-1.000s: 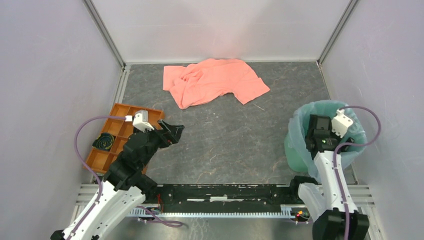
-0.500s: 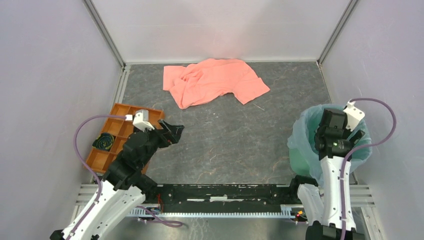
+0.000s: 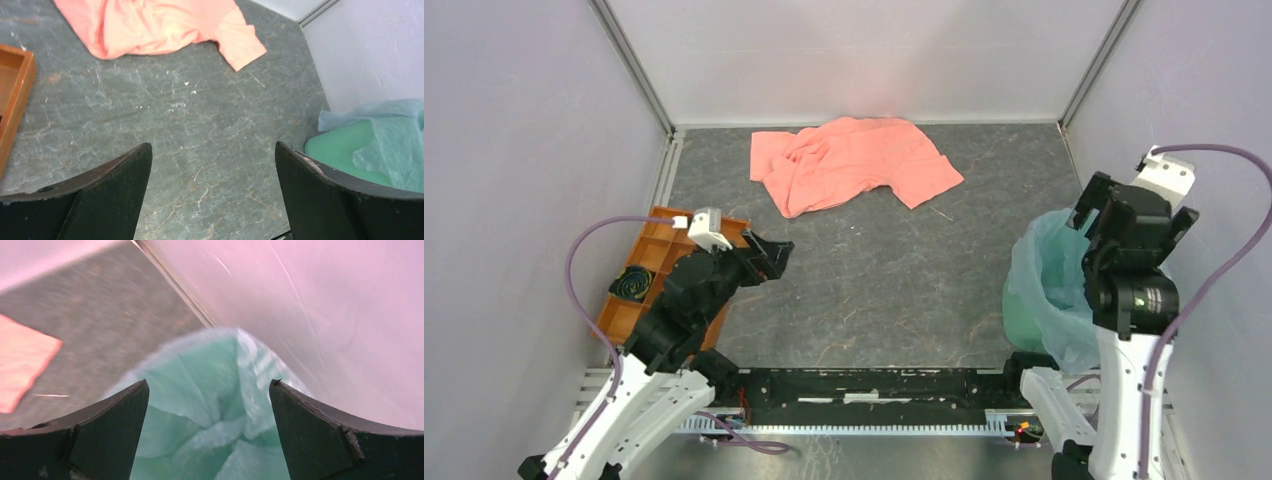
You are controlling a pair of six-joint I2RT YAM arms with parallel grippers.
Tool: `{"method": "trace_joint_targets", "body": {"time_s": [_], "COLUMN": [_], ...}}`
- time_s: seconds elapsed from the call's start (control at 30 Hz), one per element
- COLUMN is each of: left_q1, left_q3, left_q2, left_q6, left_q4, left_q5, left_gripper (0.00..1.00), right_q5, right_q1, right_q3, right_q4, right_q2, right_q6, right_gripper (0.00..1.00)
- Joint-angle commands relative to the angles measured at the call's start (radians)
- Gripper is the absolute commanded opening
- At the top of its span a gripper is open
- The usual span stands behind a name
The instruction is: Put the trash bags into the trash bin
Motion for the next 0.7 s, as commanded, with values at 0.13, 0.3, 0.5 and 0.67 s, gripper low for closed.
{"method": "trace_joint_targets", "body": {"time_s": [0.13,0.3,0.5,0.67], "left_q1": [0.0,0.0,0.0,-0.001], "left_q3": [0.25,0.43,0.562,0.62], "left_q2": [0.039,0.066,0.056,0.057], "left_q6": [0.17,0.243,0.321,0.365], "left_q4": [-0.033,-0.036,-0.024,-0.007], "left_q5": [0.017,0.027,-0.029,-0.061], "left_gripper": [1.0,1.0,1.0,1.0], "right_q5": [-0.482,-0.922,-0.89,-0.796], "right_q1": [0.111,0.171,0.312,0.428], "right_q3": [0.197,0.17,0.168,0.086], "right_q4": [0.127,0.245,0.258,0.309], "right_q2": [-0.04,-0.035,-0.077,-0.181], "right_q6": [-0.189,-0.181,-0.289,-0.352], "right_gripper": [0.98,0.98,0.98,0.98]}}
